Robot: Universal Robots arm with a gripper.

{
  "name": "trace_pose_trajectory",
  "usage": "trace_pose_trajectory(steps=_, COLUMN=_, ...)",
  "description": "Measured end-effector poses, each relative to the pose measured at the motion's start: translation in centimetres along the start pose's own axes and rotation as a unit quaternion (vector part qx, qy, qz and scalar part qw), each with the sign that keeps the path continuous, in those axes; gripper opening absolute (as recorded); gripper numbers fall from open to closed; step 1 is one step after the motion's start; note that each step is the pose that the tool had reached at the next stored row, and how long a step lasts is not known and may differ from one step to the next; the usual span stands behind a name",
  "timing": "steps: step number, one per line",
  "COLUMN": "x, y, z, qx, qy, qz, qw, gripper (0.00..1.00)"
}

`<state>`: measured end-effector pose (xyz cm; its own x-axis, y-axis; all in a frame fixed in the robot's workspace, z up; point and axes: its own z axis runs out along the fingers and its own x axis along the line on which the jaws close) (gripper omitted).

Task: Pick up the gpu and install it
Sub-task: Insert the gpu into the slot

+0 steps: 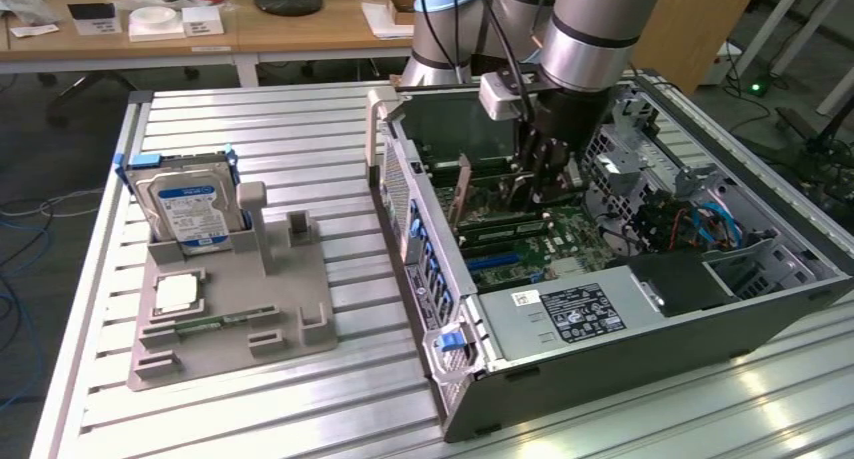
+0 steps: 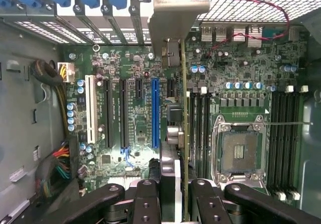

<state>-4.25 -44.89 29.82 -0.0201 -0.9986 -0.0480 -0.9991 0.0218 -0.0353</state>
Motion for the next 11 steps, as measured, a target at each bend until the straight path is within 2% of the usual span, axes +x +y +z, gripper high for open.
trace_pose_trajectory(steps=11, x=0.19, y=0.02, z=0.10, qx=-0.0001, qy=-0.0001, qz=0.000, qw=1.0000, gripper=0.28)
